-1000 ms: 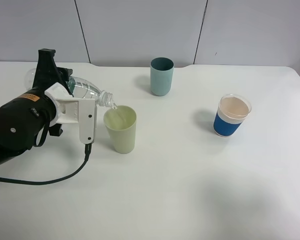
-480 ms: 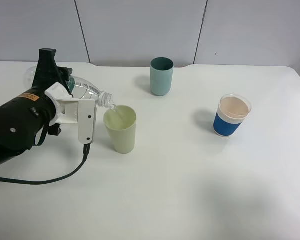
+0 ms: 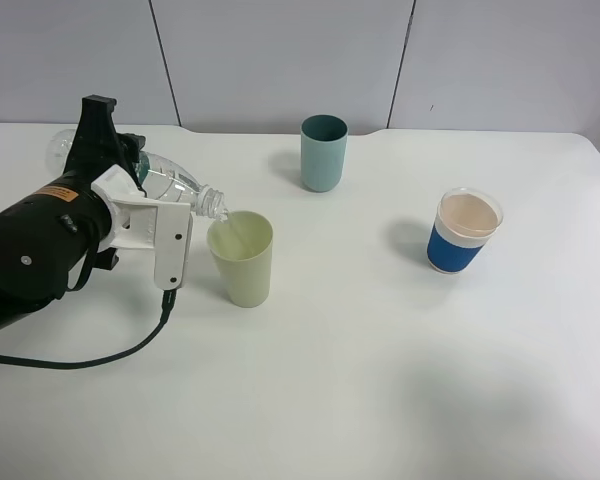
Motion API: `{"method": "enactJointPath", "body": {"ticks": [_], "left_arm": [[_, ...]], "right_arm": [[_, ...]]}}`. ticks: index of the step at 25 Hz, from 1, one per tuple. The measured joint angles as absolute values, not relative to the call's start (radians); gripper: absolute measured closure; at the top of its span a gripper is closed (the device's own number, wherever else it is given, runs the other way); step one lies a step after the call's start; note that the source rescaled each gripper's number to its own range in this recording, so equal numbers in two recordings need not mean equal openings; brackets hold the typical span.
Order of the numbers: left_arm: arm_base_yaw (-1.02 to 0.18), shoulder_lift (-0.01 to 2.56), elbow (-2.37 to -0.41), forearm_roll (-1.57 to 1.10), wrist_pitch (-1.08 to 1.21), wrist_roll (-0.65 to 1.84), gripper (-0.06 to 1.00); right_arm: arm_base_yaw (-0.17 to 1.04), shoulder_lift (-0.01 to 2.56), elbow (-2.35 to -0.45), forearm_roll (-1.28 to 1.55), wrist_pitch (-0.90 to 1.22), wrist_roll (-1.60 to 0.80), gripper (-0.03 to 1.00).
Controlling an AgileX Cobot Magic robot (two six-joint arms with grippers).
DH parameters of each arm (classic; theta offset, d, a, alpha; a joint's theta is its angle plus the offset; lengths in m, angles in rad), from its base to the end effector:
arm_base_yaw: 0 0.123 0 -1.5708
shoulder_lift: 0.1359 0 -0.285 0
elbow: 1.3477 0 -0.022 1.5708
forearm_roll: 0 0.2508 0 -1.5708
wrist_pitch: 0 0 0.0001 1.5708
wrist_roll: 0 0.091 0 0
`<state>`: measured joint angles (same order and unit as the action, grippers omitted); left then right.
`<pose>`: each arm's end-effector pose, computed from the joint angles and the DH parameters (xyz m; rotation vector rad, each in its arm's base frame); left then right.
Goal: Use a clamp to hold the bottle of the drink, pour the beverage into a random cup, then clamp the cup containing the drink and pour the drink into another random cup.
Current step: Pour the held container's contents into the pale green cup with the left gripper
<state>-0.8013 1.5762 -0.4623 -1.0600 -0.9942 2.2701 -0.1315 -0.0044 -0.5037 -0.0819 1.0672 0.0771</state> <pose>0.2192 -0.1307 0.1787 1.5453 1.3195 1.2467 -0.0072 -0.0056 0.2780 0.2171 2.0310 -0.1320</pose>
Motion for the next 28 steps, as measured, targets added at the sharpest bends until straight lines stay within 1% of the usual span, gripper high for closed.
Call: {"method": "enactJointPath", "body": {"ticks": [28], "left_arm": [[-0.801, 1.575, -0.462, -0.977, -1.05, 2.33, 0.86]], "right_arm": [[-0.132, -0.004, -0.504, -0.082, 1.067, 0.077, -0.03]]}}
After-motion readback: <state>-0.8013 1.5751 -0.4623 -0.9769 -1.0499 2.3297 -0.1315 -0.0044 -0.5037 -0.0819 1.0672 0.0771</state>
